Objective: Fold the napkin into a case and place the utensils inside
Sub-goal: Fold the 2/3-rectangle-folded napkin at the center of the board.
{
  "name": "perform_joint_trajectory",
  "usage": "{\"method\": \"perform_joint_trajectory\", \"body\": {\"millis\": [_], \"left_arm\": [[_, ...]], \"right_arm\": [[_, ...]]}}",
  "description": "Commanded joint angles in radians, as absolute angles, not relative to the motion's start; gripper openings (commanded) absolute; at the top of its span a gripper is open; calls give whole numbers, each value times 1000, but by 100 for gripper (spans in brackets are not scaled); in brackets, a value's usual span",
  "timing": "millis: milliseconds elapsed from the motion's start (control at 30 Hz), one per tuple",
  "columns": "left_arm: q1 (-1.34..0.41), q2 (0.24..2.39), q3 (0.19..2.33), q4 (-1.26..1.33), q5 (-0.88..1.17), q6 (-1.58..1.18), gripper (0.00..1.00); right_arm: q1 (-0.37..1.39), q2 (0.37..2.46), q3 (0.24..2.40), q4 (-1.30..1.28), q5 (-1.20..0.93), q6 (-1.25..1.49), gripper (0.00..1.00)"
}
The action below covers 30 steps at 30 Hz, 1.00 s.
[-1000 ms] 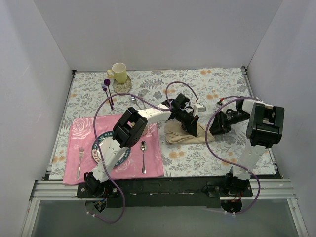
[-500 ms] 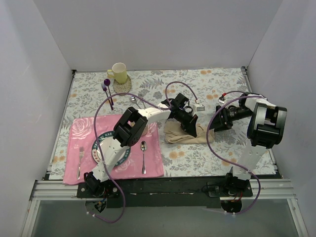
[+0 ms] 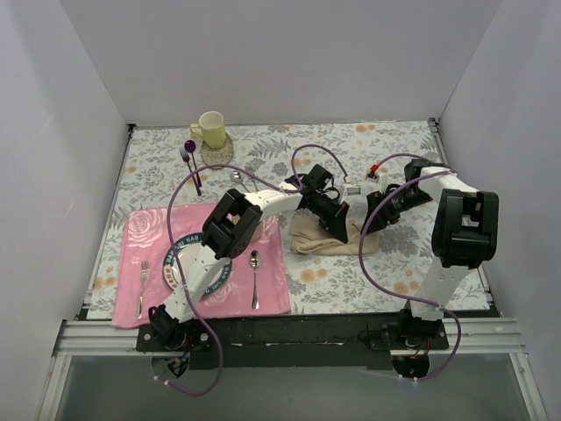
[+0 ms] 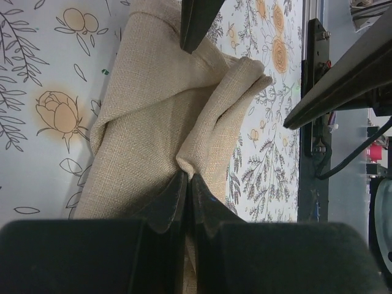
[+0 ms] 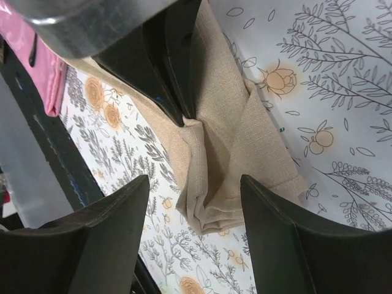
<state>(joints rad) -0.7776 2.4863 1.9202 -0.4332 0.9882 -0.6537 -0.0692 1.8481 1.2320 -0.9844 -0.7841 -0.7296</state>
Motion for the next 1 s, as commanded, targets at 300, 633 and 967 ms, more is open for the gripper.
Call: {"method": "perform_joint_trajectory", "body": {"millis": [300, 633, 967], "left_arm": [[-746, 2528, 1962, -482, 957, -673, 0], [-726, 2517, 1980, -472, 1000, -707, 2], [-701, 2359, 1913, -281, 953, -773, 51]], "right_arm": [[-18, 1827, 1181, -934, -735, -842, 46], [-20, 1879, 1198, -917, -722, -813, 1], [-35, 1934, 1200, -896, -739, -715, 1]]}}
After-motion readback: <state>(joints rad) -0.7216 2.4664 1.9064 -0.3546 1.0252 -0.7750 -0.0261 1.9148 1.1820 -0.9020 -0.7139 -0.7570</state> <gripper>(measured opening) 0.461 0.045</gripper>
